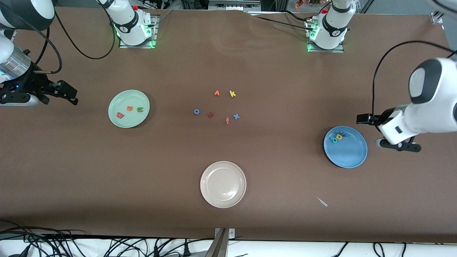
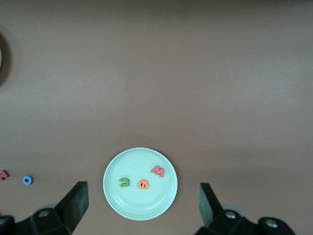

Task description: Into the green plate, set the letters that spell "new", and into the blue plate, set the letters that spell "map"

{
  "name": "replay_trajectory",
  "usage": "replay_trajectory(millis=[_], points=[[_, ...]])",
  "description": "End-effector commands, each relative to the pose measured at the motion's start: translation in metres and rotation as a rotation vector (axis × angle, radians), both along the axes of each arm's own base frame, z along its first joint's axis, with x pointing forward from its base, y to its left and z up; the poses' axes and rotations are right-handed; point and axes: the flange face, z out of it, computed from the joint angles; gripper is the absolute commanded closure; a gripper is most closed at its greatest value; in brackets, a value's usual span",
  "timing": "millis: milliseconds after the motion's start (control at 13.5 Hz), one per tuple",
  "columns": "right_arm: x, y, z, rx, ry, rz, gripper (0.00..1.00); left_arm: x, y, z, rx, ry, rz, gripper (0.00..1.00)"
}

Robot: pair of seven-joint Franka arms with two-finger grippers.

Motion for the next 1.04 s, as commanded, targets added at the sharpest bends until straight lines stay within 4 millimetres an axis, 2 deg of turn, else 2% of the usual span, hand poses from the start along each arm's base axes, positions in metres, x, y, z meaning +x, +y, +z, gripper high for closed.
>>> replay_trajectory(millis=[0, 222, 444, 518, 962], points=[[-0.007, 0.0, 0.002, -0.013, -0.006, -0.003, 0.0, -0.028, -0.003, 0.057, 0.014, -0.031, 0.044, 0.0], [-0.008, 0.0, 0.004, -0.013, 0.002, -0.002, 0.0, -0.049, -0.009, 0.113, 0.007, -0.104, 0.052, 0.0], [-0.007, 0.001, 0.004, -0.014, 0.005, 0.01, 0.0, -0.064, -0.014, 0.157, -0.023, -0.185, 0.057, 0.0], [-0.005, 0.0, 0.0, -0.014, 0.011, 0.009, 0.0, -0.069, -0.02, 0.167, -0.023, -0.201, 0.048, 0.0], [-0.007, 0.001, 0.001, -0.01, 0.03, 0.005, 0.0, -0.067, -0.013, 0.168, -0.015, -0.214, 0.067, 0.0]])
